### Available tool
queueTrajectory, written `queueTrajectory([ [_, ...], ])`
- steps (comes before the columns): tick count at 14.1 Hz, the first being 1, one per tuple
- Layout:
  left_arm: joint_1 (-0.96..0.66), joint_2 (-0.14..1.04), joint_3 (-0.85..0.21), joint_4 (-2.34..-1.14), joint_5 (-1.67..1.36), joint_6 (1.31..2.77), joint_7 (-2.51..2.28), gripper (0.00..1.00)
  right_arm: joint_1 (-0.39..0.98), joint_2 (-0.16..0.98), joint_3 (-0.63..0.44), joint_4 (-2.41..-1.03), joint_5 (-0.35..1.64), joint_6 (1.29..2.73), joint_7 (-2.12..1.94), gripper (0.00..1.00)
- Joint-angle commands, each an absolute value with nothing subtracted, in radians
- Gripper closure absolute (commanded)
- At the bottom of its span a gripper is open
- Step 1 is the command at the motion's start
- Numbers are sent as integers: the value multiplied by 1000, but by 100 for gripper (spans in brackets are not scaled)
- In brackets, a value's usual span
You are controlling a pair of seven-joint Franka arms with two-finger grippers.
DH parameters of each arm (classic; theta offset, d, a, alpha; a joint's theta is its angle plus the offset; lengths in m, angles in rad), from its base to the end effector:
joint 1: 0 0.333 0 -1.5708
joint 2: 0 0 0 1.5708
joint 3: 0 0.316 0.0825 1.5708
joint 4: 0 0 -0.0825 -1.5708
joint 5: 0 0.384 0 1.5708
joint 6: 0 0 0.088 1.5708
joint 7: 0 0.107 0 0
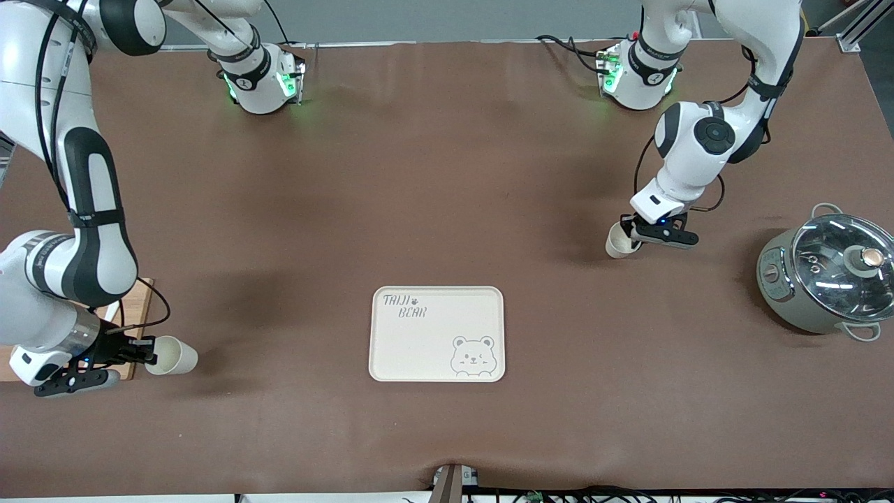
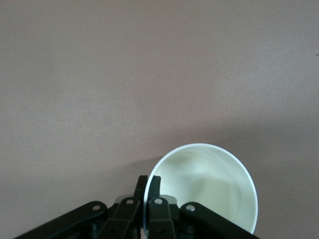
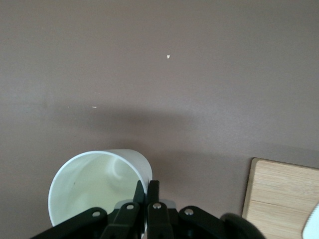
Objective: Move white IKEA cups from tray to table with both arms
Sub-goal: 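Carry the cup toward the cutting board while the left gripper nears the pot, then lower both cups onto the table and open both grippers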
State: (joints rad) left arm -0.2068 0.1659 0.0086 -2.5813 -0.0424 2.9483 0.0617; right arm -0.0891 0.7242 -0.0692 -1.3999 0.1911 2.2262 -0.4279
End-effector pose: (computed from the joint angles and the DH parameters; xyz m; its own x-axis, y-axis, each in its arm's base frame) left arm 0.4563 -0.0887 0.2209 0.9564 -0.2130 0.2000 -0.2179 -0.9760 0.0025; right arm 0.7332 -0.1002 0.2871 0.9751 0.1735 0.1383 0.1837 -0.9808 -0.0650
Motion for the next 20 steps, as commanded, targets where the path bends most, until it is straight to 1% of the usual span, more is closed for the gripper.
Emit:
queueTrajectory([
  [1, -192, 184, -15, -2566, -71, 2971, 74, 100, -98, 752, -54, -1401, 232, 2244, -453, 100],
  [2, -193, 190, -15, -2565, -71, 2973, 75, 100, -94, 756, -54, -1401, 241, 2250, -453, 100],
  [3, -193, 193, -17, -2557, -71, 2973, 90, 73, -91, 768, -54, -1399, 241, 2264, -453, 100],
  [4, -192, 202, -21, -2553, -72, 2973, 124, 1, -91, 778, -54, -1401, 241, 2279, -453, 100],
  [8, -173, 190, -21, -2557, -74, 2971, 153, 0, -91, 798, -52, -1401, 273, 2283, -453, 100],
  [11, -121, 155, -21, -2571, -74, 2956, 212, 0, -89, 805, -49, -1401, 285, 2281, -445, 100],
  [12, -114, 140, -23, -2572, -74, 2935, 216, 0, -87, 807, -49, -1401, 285, 2280, -442, 83],
  [13, -114, 120, -23, -2571, -74, 2900, 215, 0, -86, 810, -49, -1401, 285, 2281, -442, 52],
  [14, -114, 95, -23, -2569, -74, 2860, 215, 0, -86, 810, -49, -1401, 285, 2281, -442, 34],
  [15, -114, 72, -23, -2568, -75, 2824, 215, 0, -86, 810, -49, -1399, 285, 2281, -442, 11],
  [16, -114, 48, -23, -2566, -75, 2797, 210, 0, -86, 810, -49, -1399, 285, 2280, -442, 0],
  [20, -115, -56, -25, -2540, -87, 2639, 202, 0, -72, 784, -54, -1397, 270, 2269, -442, 0],
])
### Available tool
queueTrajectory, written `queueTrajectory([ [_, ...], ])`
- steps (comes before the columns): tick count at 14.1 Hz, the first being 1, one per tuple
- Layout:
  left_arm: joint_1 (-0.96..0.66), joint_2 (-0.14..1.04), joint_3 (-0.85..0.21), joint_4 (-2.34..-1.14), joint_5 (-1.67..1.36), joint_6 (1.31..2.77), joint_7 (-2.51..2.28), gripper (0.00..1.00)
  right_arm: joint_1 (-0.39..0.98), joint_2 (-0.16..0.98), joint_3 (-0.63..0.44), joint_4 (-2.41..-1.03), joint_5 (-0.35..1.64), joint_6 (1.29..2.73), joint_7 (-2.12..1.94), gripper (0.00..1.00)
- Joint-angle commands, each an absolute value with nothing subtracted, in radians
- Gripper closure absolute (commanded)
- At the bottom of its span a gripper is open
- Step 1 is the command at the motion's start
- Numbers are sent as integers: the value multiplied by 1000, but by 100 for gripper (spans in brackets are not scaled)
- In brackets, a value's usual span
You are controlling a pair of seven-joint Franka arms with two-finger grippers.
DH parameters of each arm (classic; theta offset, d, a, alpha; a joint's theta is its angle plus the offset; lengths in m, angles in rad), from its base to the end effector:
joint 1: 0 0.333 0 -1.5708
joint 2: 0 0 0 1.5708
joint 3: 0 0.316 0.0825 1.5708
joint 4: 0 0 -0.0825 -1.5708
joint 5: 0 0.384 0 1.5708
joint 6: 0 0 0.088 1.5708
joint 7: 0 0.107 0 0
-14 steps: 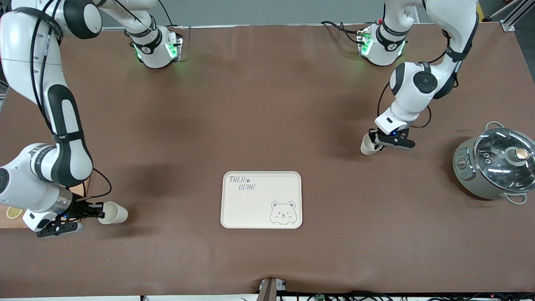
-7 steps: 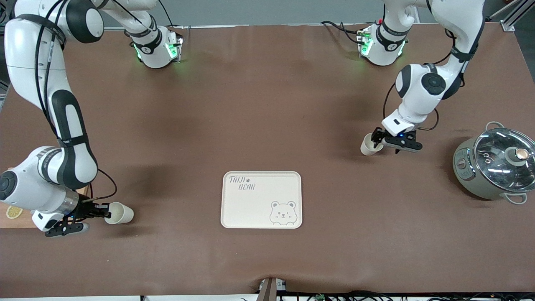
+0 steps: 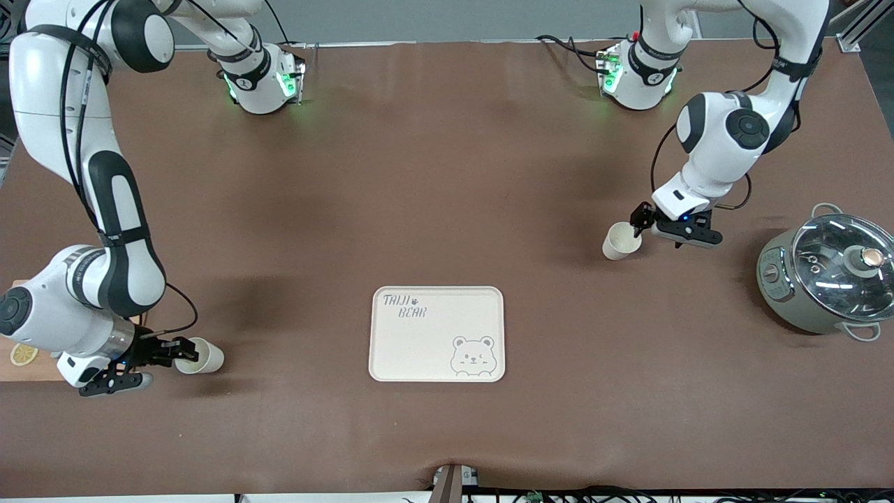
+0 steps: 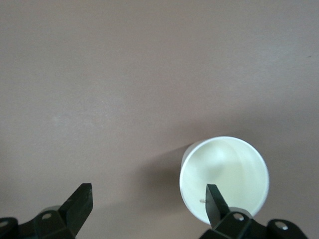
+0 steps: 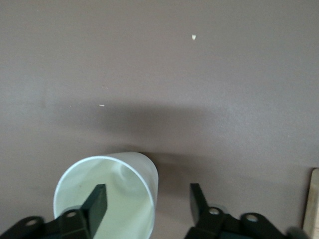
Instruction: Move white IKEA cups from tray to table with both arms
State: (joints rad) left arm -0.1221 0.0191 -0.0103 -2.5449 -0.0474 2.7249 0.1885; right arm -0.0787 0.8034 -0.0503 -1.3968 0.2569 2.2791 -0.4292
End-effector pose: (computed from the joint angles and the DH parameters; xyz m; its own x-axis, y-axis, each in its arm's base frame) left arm 0.4674 -0.0605 0.2792 0.9486 -0.2722 0.1617 -0.2751 -0.9614 -0.0043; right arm 0.7359 -0.0814 0.2349 0.9802 0.1470 0.1328 0.1638 -0.9783 -0.1266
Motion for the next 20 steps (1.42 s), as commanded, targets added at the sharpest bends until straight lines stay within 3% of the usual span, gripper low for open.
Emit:
queueTrajectory([
  [1, -120, -86, -25, -2514, -110, 2575, 202, 0, -75, 775, -55, -1399, 270, 2257, -442, 0],
  [4, -123, -135, -61, -2349, -123, 2317, 154, 0, -74, 729, -78, -1399, 270, 2192, -439, 0],
  [8, -120, -92, -83, -1992, -120, 1930, 15, 0, -64, 631, -101, -1402, 223, 2090, -378, 0],
  [12, -120, -63, -81, -1798, -104, 1867, 8, 0, -32, 467, -100, -1500, 153, 2020, -259, 0],
  [16, -121, 23, -78, -1554, -60, 1645, 3, 0, -32, 307, -100, -1601, 134, 1942, -188, 0],
  [20, -114, 17, -74, -1512, -16, 1594, 12, 0, 0, 175, -97, -1605, 61, 1784, -144, 0],
])
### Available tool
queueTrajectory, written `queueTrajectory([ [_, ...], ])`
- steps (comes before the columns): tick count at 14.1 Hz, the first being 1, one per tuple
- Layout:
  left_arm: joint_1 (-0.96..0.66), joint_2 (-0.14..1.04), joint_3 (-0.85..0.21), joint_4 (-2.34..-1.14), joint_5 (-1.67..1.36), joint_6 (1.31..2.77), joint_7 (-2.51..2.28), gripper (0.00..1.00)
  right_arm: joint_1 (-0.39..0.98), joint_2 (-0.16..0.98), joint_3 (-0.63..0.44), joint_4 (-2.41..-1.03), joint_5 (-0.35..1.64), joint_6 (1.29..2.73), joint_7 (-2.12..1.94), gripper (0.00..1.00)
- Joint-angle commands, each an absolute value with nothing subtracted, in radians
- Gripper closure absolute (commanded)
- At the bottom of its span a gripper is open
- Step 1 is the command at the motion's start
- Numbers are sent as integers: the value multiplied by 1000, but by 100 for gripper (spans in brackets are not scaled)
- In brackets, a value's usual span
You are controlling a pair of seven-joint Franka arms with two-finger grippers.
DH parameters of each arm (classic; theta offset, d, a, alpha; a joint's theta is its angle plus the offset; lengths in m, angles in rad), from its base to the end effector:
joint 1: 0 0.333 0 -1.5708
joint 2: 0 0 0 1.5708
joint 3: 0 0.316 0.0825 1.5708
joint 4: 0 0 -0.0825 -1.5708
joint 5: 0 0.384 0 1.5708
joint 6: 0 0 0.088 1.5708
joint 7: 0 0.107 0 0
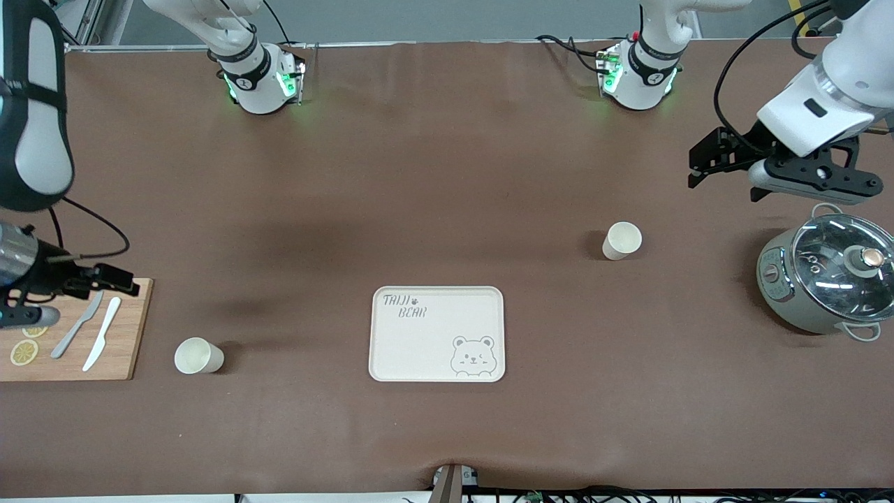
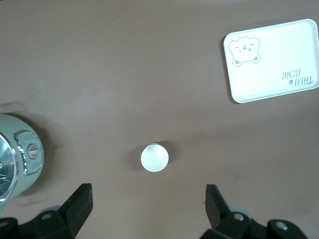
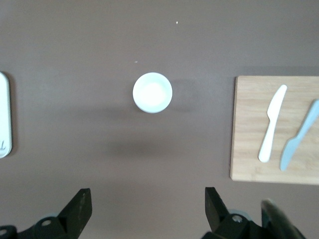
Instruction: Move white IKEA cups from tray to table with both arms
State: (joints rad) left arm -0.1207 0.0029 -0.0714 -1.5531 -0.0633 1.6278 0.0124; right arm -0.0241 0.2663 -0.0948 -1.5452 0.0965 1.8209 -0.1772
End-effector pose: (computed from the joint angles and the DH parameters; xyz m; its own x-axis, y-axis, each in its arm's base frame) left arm 0.5500 -0.1135 0.6367 0.9773 -0.1990 0.0724 -0.2036 -0.9771 0.0626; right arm 0.6413 -0.0623 0.4994 0.9991 0.0376 0.0220 0.0390 -0.9971 -0.0659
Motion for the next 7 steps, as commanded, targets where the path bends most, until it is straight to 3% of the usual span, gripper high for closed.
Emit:
queueTrajectory([
  [1, -114, 14, -74, -1513, 15, 1576, 20, 0, 0, 148, -97, -1605, 60, 1752, -144, 0],
  [7, -78, 8, -63, -1509, 31, 1562, 71, 0, 2, 61, -95, -1569, 46, 1573, -132, 0],
])
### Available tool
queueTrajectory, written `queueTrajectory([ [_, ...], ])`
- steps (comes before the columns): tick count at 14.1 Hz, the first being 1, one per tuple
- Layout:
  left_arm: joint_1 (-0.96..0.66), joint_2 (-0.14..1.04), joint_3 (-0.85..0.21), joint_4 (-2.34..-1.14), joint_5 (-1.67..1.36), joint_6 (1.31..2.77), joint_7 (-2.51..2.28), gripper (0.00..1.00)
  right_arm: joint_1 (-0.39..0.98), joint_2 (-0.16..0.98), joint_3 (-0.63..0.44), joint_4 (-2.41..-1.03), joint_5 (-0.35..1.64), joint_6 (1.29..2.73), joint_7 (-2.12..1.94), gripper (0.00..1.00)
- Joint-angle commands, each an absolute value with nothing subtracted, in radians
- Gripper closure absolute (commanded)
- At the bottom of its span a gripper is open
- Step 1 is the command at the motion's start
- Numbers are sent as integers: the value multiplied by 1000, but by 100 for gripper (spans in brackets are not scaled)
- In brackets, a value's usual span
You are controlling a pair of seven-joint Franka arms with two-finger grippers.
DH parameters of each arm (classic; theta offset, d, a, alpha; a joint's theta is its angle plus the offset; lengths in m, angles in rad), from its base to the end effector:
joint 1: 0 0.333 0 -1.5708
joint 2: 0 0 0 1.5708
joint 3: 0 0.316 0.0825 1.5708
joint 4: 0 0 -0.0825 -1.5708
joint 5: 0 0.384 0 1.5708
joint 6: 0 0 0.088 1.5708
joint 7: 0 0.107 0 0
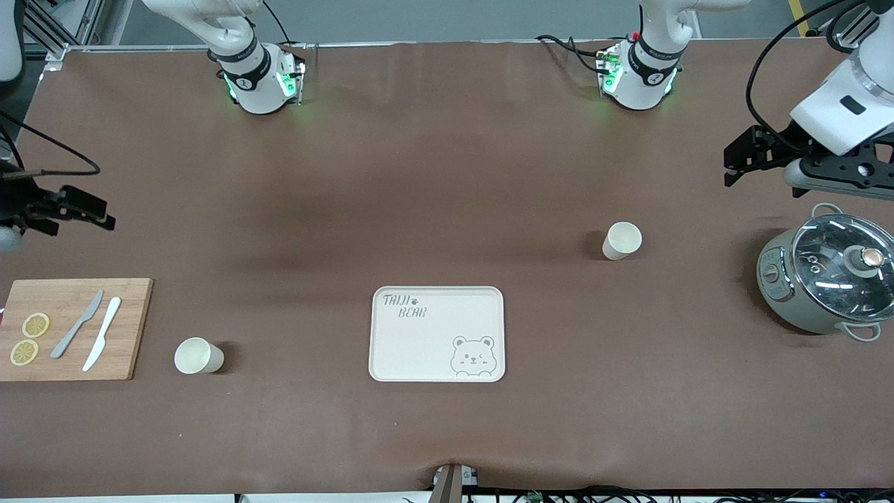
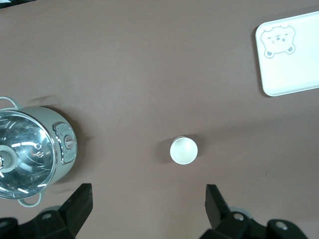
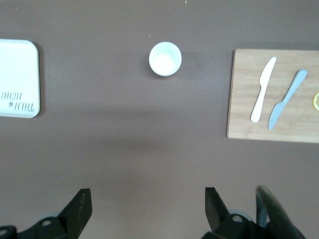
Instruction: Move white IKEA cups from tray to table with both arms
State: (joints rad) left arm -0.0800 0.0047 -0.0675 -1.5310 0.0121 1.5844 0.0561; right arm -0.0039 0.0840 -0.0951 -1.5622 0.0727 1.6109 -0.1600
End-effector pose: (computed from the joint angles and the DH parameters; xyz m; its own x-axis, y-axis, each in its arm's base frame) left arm 0.5521 -0.0806 0.6420 0.9782 -0.2022 0.0480 -0.2017 -0.9793 -0.0145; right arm 0.5800 -0.0479 0.5847 0.9980 0.0578 -0.0243 0.0560 -0.9960 -0.0692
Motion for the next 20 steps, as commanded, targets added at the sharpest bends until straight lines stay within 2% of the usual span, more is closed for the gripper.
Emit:
queueTrajectory([
  [1, -93, 8, -43, -1509, 31, 1560, 78, 0, 2, 63, -95, -1543, 45, 1554, -80, 0],
  [4, -114, 17, -25, -1509, 9, 1537, 92, 0, 24, 61, -89, -1514, 46, 1474, 142, 0],
  [8, -124, 20, 29, -1511, -78, 1531, 91, 0, 37, 49, -94, -1485, 45, 1463, 48, 0],
  [12, -110, 18, 23, -1508, -78, 1534, 103, 0, 29, 37, -95, -1506, 0, 1571, -58, 0],
  [16, -110, 20, 26, -1506, -74, 1539, 103, 0, 32, -58, -94, -1650, -2, 1649, -63, 0],
  [20, -109, 21, 26, -1506, -69, 1540, 103, 0, 38, -75, -94, -1674, -2, 1660, -63, 0],
])
